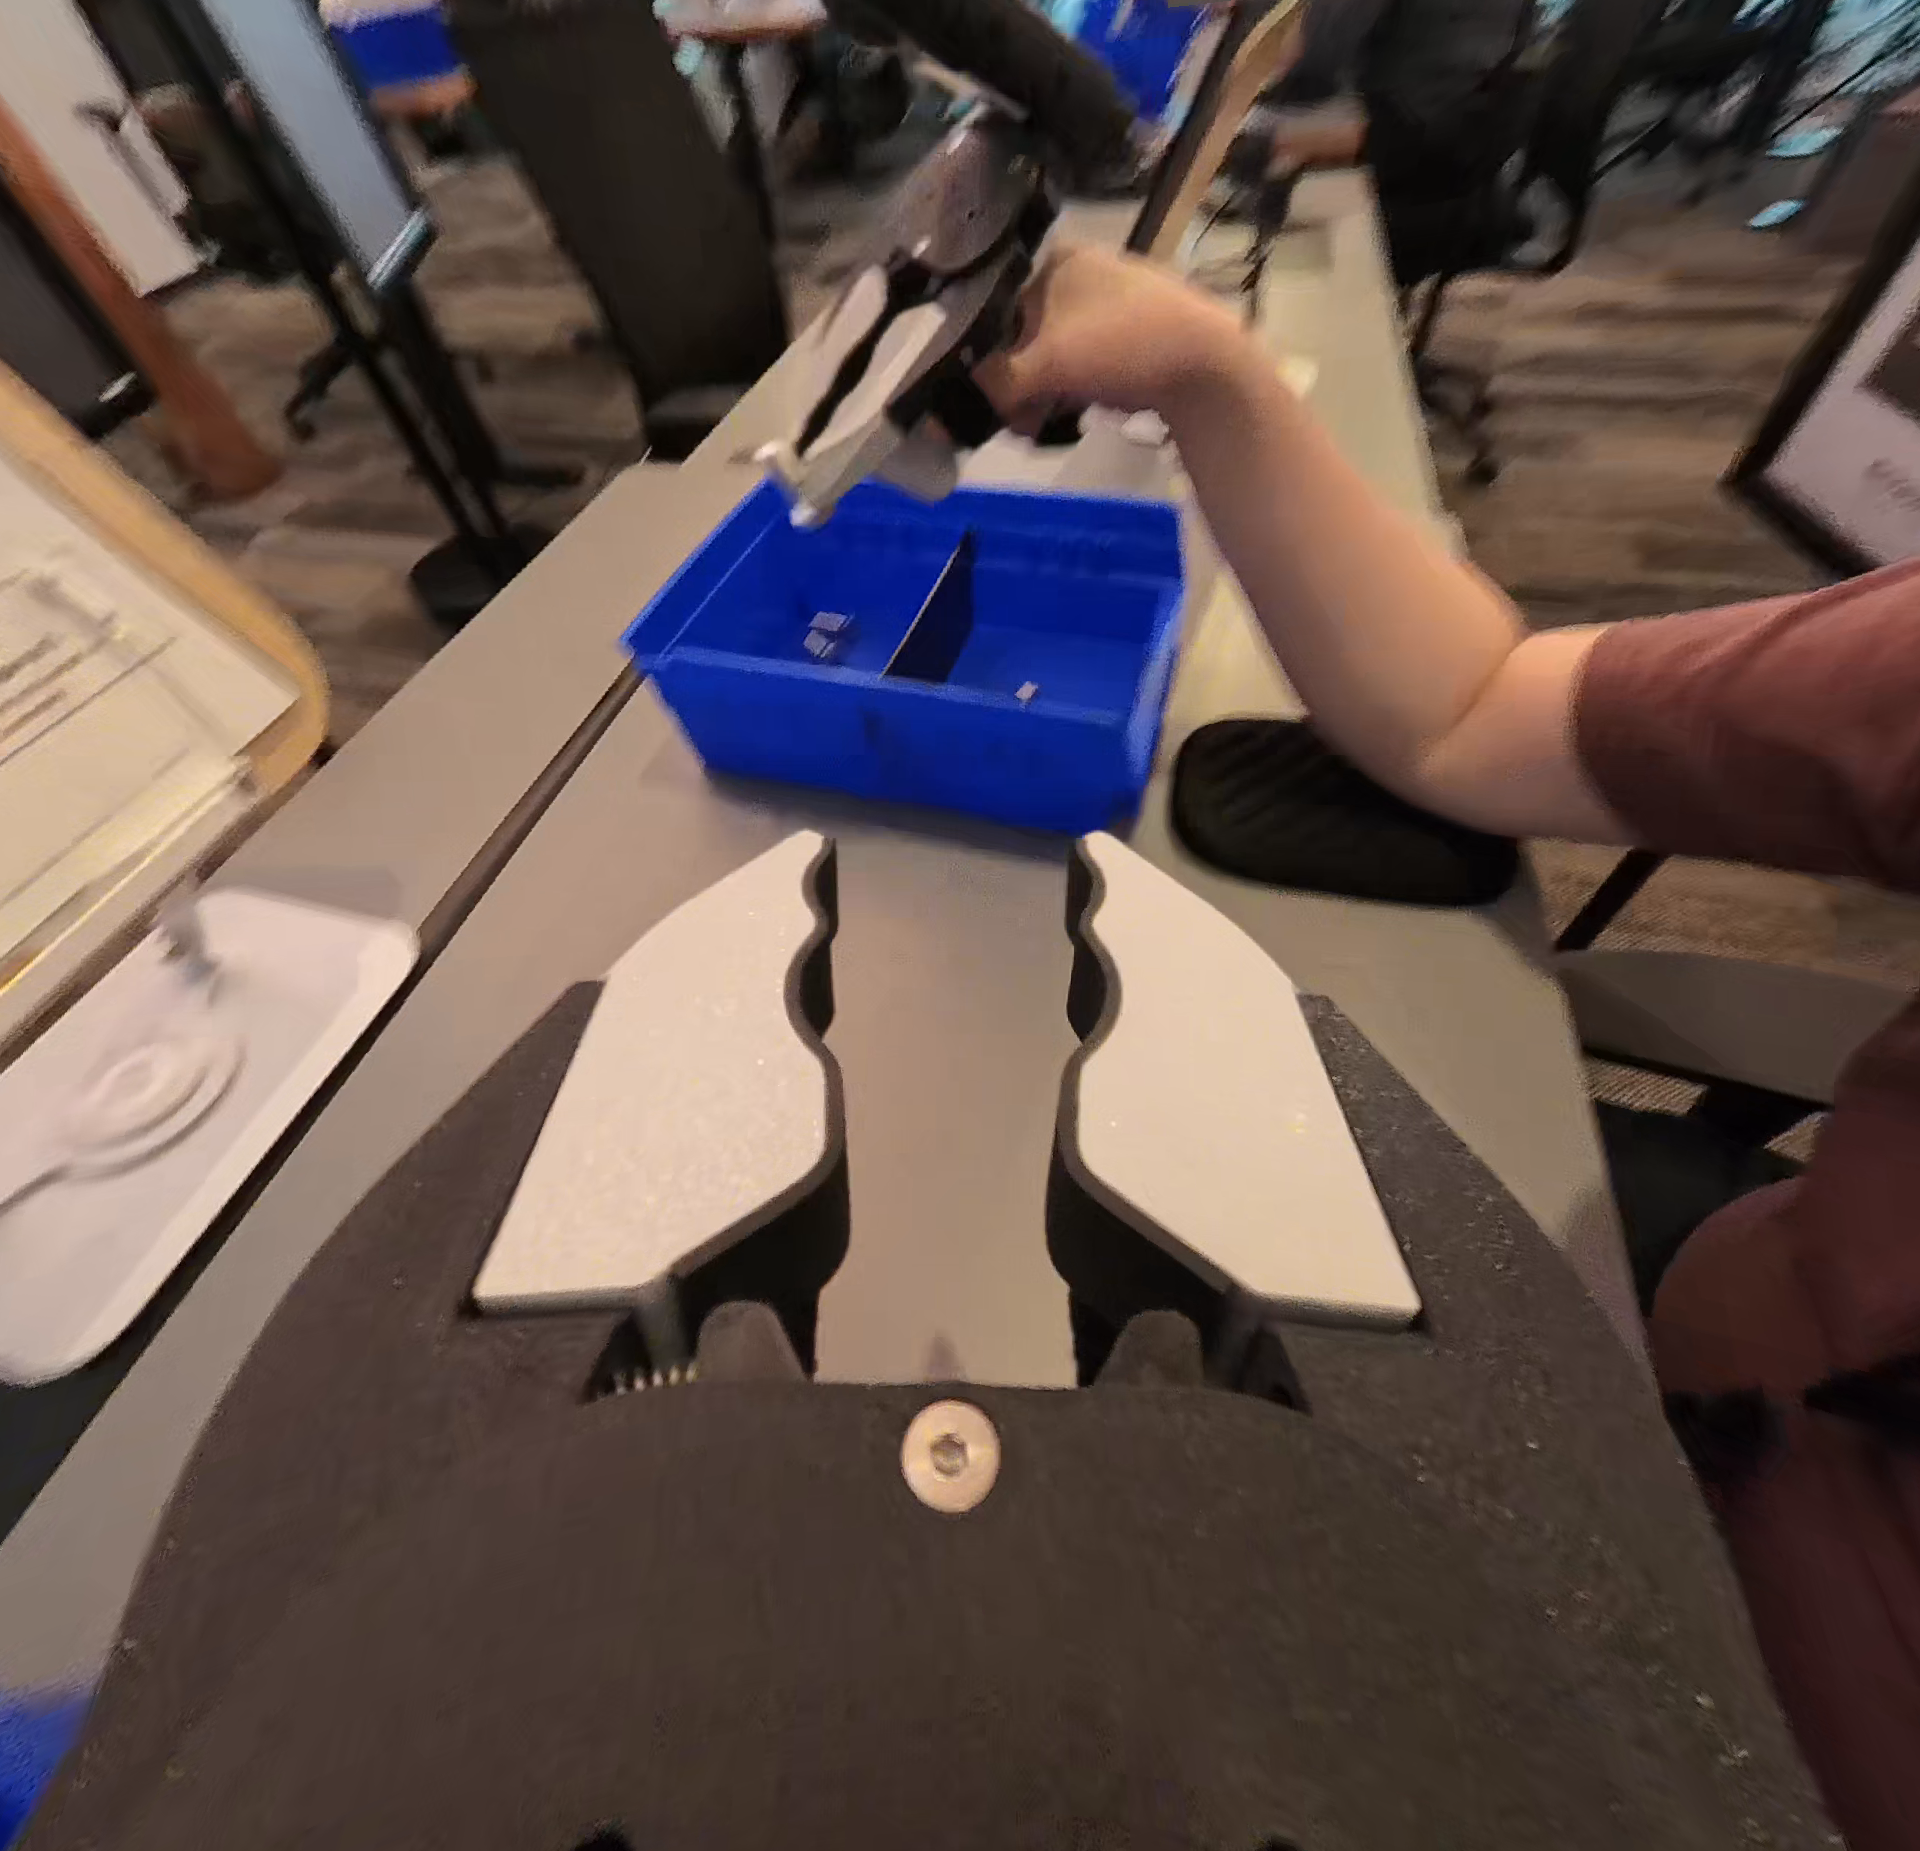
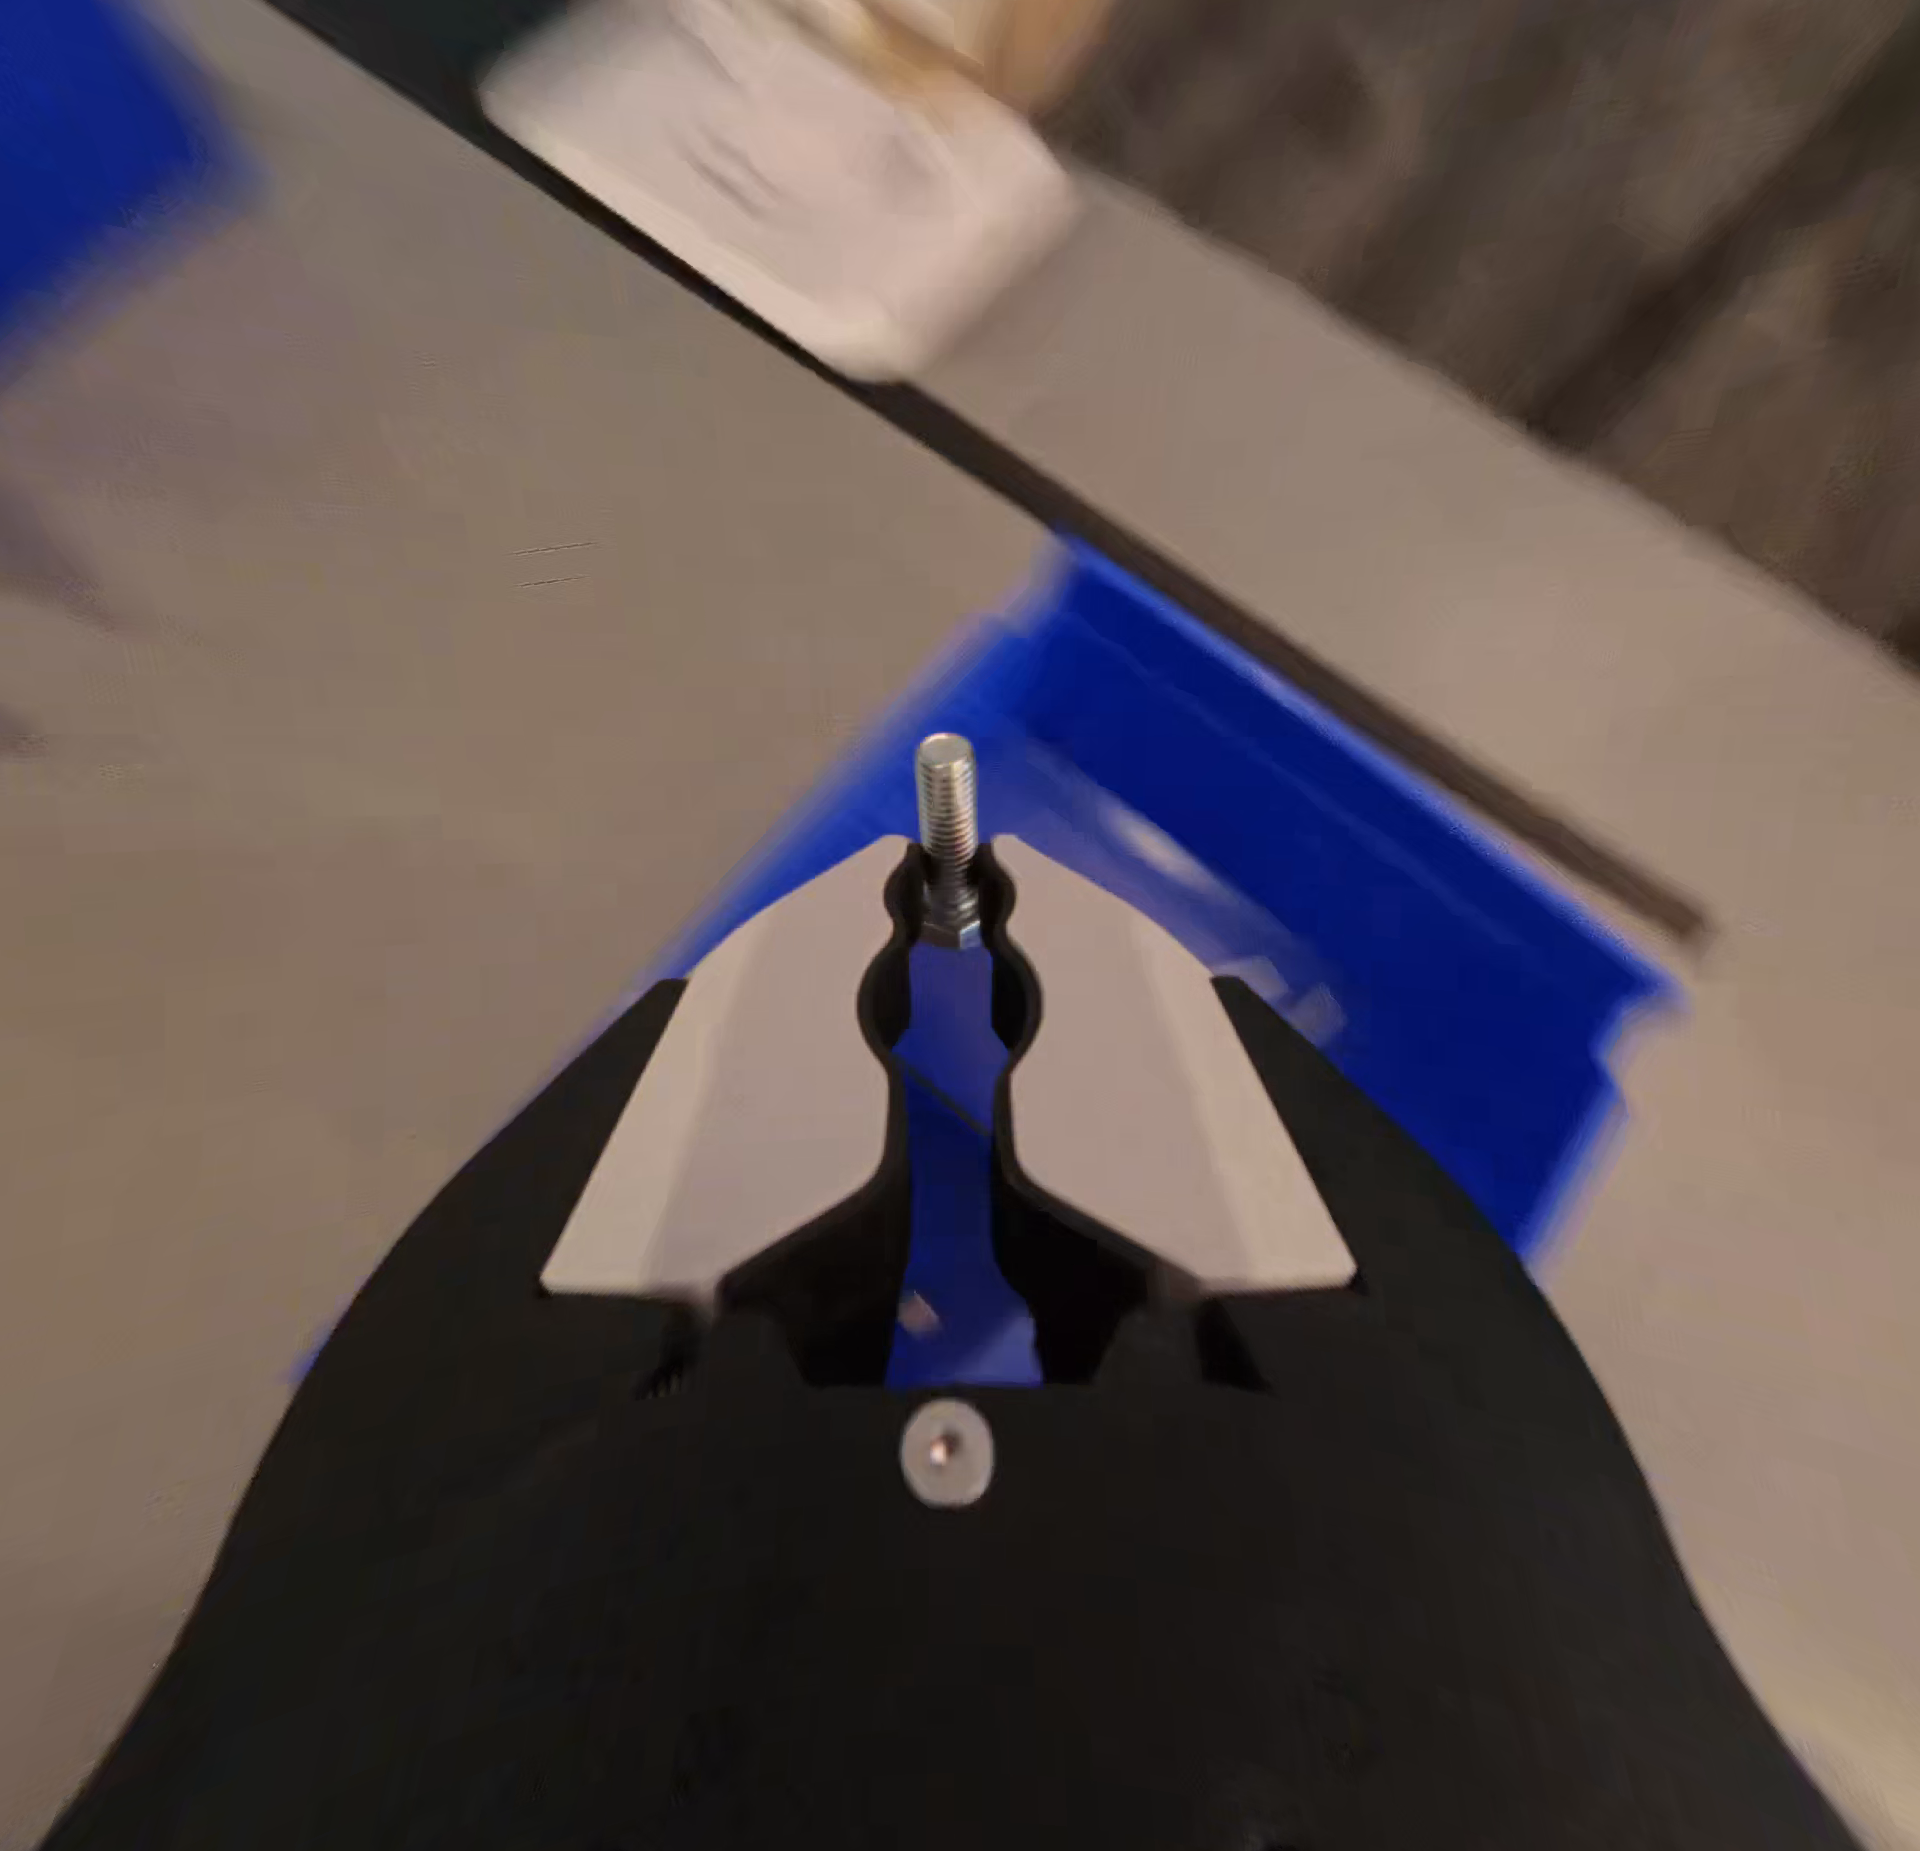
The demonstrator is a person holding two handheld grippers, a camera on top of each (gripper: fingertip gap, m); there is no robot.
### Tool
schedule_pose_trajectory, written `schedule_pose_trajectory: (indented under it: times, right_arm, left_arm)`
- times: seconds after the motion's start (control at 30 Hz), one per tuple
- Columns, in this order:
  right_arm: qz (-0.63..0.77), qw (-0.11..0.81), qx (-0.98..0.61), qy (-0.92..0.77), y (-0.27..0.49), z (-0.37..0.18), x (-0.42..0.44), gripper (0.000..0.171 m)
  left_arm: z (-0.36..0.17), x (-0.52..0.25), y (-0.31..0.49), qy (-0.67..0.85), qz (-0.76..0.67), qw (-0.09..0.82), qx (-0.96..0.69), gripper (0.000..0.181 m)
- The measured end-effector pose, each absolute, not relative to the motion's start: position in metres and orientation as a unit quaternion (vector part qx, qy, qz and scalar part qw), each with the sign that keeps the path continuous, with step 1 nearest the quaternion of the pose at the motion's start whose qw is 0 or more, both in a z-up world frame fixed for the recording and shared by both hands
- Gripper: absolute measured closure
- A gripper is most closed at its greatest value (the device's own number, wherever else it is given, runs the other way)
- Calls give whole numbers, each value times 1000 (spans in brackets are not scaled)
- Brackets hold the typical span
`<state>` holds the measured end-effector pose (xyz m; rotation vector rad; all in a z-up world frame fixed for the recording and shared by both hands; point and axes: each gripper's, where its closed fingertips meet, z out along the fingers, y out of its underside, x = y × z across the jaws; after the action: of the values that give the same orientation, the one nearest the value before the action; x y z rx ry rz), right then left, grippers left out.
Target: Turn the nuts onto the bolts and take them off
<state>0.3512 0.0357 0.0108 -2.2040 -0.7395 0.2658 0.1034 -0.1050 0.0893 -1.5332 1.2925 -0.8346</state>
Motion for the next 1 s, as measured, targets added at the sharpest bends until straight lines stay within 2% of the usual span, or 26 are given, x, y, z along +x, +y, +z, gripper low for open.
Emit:
schedule_pose_trajectory:
  times: [0.1, 0.2, 0.23, 0.33, 0.5, 0.7, 0.87, 0.93, 1.0]
  right_arm:
    - [14, 261, -947, -186, 51, -58, 427, 160]
    - [29, 208, -965, -157, 51, -88, 436, 159]
    - [26, 206, -968, -144, 54, -91, 438, 157]
    - [2, 224, -965, -133, 61, -87, 443, 137]
    - [33, 294, -943, -152, 68, -57, 421, 136]
    - [11, 308, -930, -202, 68, -45, 393, 137]
    - [5, 310, -924, -223, 68, -45, 379, 136]
    - [-5, 309, -920, -242, 68, -46, 378, 134]
    - [-23, 308, -917, -252, 69, -47, 379, 134]
  left_arm:
    - [78, 77, -81, 509, -266, 459, -678, 140]
    - [71, 53, -68, 503, -219, 444, -708, 143]
    - [69, 42, -63, 500, -194, 444, -718, 143]
    - [64, 3, -47, 479, -112, 437, -753, 143]
    - [50, -74, -25, 383, -52, 400, -831, 147]
    - [3, -143, -3, 260, -60, 319, -909, 152]
    - [-59, -148, 0, 182, -133, 194, -955, 154]
    - [-84, -155, 3, 190, -90, 153, -966, 160]
    - [-103, -155, 7, 197, -60, 127, -970, 158]
